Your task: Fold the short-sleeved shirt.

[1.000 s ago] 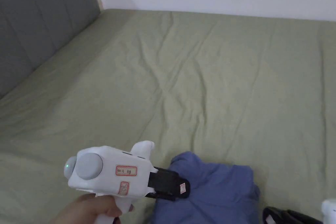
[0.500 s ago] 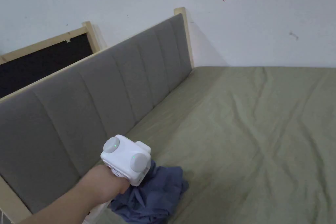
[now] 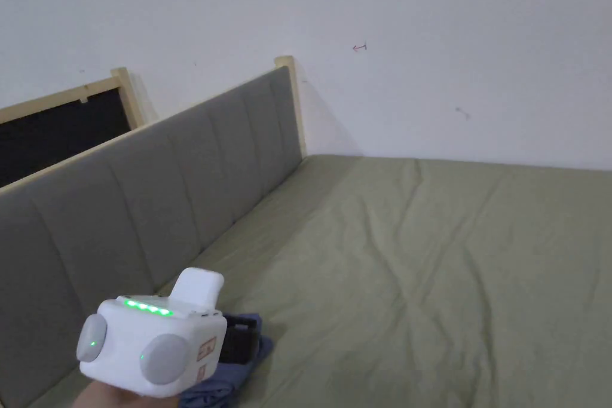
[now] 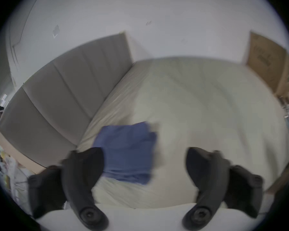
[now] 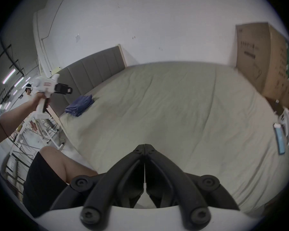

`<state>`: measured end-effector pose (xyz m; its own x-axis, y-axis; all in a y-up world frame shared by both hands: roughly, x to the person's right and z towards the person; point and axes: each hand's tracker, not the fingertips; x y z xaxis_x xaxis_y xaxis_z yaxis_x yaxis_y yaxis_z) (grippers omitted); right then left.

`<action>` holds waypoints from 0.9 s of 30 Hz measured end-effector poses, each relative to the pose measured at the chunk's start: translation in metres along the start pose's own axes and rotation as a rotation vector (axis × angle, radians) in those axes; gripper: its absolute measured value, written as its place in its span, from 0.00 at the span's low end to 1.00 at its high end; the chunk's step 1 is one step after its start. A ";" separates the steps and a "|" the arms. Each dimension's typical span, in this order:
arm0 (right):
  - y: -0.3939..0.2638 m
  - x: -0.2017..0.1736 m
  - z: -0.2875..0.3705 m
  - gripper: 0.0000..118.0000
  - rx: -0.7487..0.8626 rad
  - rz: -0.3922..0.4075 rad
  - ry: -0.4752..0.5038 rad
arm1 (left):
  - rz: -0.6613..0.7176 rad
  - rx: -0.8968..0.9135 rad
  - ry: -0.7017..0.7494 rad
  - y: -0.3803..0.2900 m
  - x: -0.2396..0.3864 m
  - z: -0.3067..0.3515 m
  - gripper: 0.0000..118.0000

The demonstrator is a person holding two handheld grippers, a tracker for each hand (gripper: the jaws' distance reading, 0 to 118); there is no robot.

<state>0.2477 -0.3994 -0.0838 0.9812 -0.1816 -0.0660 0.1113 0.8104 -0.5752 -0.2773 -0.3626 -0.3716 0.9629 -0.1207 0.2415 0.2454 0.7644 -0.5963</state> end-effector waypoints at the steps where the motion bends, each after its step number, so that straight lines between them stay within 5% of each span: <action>1: 0.004 0.002 0.009 0.00 0.032 0.014 -0.018 | -0.014 0.046 -0.009 0.000 0.020 0.029 0.32; 2: 0.008 0.003 0.020 0.00 0.069 0.034 -0.055 | -0.003 0.139 0.020 -0.003 0.041 0.061 0.19; 5: 0.018 0.004 0.055 0.00 0.191 0.066 -0.173 | 0.070 0.380 -0.101 -0.022 0.102 0.137 0.14; 7: 0.023 0.004 0.077 0.00 0.232 0.084 -0.243 | 0.102 0.466 -0.141 -0.032 0.142 0.174 0.00; 17: 0.016 0.014 0.154 0.00 0.422 0.123 -0.437 | -0.052 0.651 -0.171 -0.048 0.271 0.221 0.00; 27: -0.012 0.021 0.173 0.00 0.466 0.125 -0.538 | 0.016 0.601 -0.146 -0.076 0.265 0.213 0.00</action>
<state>0.2943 -0.3168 0.0624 0.9193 0.1306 0.3712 -0.0691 0.9822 -0.1744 -0.0644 -0.3178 -0.0991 0.9300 -0.0509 0.3640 0.0839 0.9936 -0.0754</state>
